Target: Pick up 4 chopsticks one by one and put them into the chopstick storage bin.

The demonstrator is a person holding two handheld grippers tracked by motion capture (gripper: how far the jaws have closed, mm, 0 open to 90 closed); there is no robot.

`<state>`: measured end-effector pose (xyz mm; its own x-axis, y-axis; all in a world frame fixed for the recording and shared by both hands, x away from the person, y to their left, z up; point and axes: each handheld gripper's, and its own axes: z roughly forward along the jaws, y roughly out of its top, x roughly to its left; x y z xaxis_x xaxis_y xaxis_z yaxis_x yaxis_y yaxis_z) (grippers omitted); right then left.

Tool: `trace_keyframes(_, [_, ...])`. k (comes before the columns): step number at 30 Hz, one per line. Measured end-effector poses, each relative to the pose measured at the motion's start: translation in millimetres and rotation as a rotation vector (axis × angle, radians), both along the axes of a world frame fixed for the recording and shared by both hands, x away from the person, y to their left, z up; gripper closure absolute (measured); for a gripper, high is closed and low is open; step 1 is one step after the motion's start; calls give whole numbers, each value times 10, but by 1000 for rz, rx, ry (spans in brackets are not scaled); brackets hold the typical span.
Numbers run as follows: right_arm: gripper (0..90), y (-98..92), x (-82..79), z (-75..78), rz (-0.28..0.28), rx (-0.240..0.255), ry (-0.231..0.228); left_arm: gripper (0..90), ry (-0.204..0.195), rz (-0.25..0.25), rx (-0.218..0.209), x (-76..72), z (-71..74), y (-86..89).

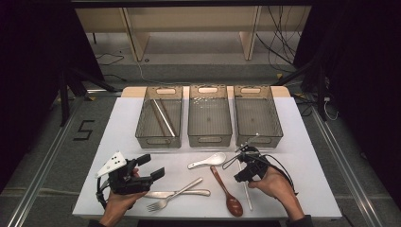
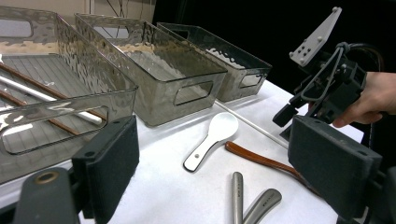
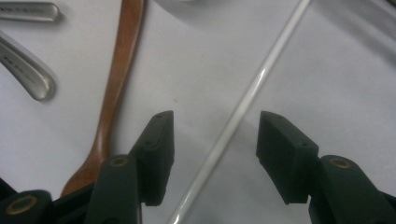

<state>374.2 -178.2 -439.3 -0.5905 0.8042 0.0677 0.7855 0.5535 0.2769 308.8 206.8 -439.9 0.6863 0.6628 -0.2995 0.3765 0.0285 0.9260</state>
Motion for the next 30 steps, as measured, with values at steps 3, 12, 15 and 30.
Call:
trace_keyframes(3, [490, -1, -5, -52, -5, -32, 12, 161, 1, 0, -1, 1, 0, 2])
trace_keyframes(12, [599, -17, -10, -117, 14, -66, 41, 161, 0, -1, -1, -1, 1, 1])
trace_keyframes(15, [621, -13, -13, -126, 21, -78, 45, 161, 0, -1, 1, -1, 1, 1])
trace_keyframes(30, [734, -5, -26, -156, 56, -118, 56, 161, 1, 0, 0, -1, 0, 0])
